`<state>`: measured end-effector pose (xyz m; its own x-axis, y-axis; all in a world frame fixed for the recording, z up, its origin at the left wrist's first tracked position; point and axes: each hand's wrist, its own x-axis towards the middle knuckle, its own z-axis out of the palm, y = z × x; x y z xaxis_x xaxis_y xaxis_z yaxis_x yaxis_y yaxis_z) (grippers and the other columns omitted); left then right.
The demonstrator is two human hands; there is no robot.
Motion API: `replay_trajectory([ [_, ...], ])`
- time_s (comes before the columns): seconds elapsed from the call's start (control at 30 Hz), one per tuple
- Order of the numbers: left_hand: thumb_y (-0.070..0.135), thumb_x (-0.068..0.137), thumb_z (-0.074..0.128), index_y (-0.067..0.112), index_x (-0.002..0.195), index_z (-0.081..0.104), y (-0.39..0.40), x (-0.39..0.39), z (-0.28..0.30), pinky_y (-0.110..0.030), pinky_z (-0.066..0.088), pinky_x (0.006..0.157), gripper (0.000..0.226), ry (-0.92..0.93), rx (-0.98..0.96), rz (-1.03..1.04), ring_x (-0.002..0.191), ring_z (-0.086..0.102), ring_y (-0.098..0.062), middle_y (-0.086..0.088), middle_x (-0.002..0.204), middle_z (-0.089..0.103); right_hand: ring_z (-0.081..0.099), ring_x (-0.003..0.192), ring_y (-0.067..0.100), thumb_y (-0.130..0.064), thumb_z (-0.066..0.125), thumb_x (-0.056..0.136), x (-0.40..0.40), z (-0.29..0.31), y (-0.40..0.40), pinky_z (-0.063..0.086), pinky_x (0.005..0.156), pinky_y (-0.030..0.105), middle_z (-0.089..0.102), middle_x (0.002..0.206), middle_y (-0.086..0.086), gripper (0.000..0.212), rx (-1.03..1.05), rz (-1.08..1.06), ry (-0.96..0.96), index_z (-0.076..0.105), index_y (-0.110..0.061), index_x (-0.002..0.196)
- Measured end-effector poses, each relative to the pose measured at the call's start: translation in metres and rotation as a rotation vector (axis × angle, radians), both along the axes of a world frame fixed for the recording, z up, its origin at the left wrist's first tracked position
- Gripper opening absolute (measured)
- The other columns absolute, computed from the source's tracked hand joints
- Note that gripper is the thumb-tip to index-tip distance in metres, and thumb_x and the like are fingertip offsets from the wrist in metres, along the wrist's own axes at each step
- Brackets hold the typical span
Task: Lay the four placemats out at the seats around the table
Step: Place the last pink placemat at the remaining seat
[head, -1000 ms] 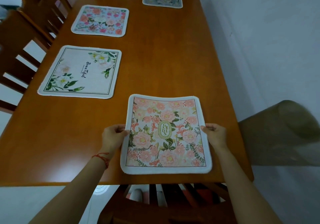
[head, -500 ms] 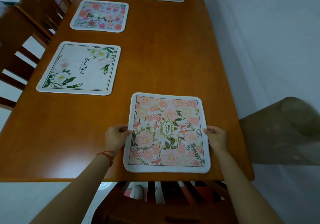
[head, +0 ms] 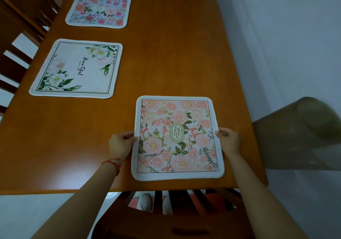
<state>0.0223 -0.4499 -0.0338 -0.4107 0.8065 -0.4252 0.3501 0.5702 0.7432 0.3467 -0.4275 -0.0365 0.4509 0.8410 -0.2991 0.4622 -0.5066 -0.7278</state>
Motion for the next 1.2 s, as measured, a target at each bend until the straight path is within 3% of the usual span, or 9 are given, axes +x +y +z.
replay_trajectory([
  [0.3,0.007,0.081,0.068,0.004,0.107,0.069,0.005,0.004,0.002,-0.027,0.048,0.073,0.026,0.045,0.06,0.028,0.078,0.059,-0.02,-0.017,0.107,0.069,0.064,0.093,0.03,-0.006,0.063,0.084,-0.004,-0.002,0.002,0.045,0.073,0.026,0.068,0.106,0.019,0.027,0.051,0.02,-0.043,0.065,0.001,0.11],
  [0.63,0.009,0.082,0.066,0.002,0.106,0.068,0.011,0.004,0.002,-0.023,0.045,0.067,0.025,0.069,0.059,-0.009,0.075,0.057,-0.018,-0.017,0.105,0.069,0.064,0.093,0.031,-0.004,0.063,0.083,0.0,-0.002,0.015,0.044,0.073,0.025,0.067,0.106,0.02,0.027,0.036,0.046,-0.041,0.064,0.003,0.11],
  [0.8,0.008,0.083,0.065,0.0,0.108,0.067,0.011,0.005,0.001,-0.003,0.04,0.044,0.026,0.079,0.072,-0.032,0.062,0.054,-0.011,-0.017,0.105,0.069,0.064,0.094,0.031,-0.004,0.063,0.083,0.001,-0.003,0.011,0.046,0.076,0.027,0.067,0.106,0.021,0.028,0.05,0.044,-0.041,0.064,0.004,0.11],
  [0.87,0.008,0.083,0.066,0.0,0.108,0.067,0.011,0.005,0.001,-0.005,0.04,0.046,0.026,0.093,0.072,-0.033,0.067,0.055,-0.015,-0.018,0.105,0.069,0.063,0.094,0.03,-0.005,0.063,0.084,0.001,-0.002,0.01,0.046,0.075,0.027,0.067,0.107,0.021,0.028,0.044,0.039,-0.041,0.064,0.003,0.11],
  [0.97,0.01,0.083,0.066,0.0,0.108,0.067,0.01,0.005,0.001,-0.021,0.043,0.062,0.027,0.098,0.063,-0.031,0.073,0.057,-0.018,-0.018,0.106,0.069,0.063,0.095,0.03,-0.005,0.062,0.085,0.0,-0.001,0.008,0.045,0.074,0.026,0.066,0.109,0.02,0.029,0.041,0.038,-0.042,0.062,0.003,0.113],
  [1.2,0.01,0.082,0.067,0.001,0.107,0.068,0.01,0.004,-0.001,-0.027,0.047,0.074,0.026,0.094,0.078,-0.036,0.08,0.058,-0.02,-0.018,0.106,0.068,0.064,0.093,0.031,-0.004,0.061,0.085,-0.001,-0.002,0.006,0.048,0.076,0.029,0.067,0.106,0.02,0.026,0.043,0.043,-0.05,0.064,0.003,0.11],
])
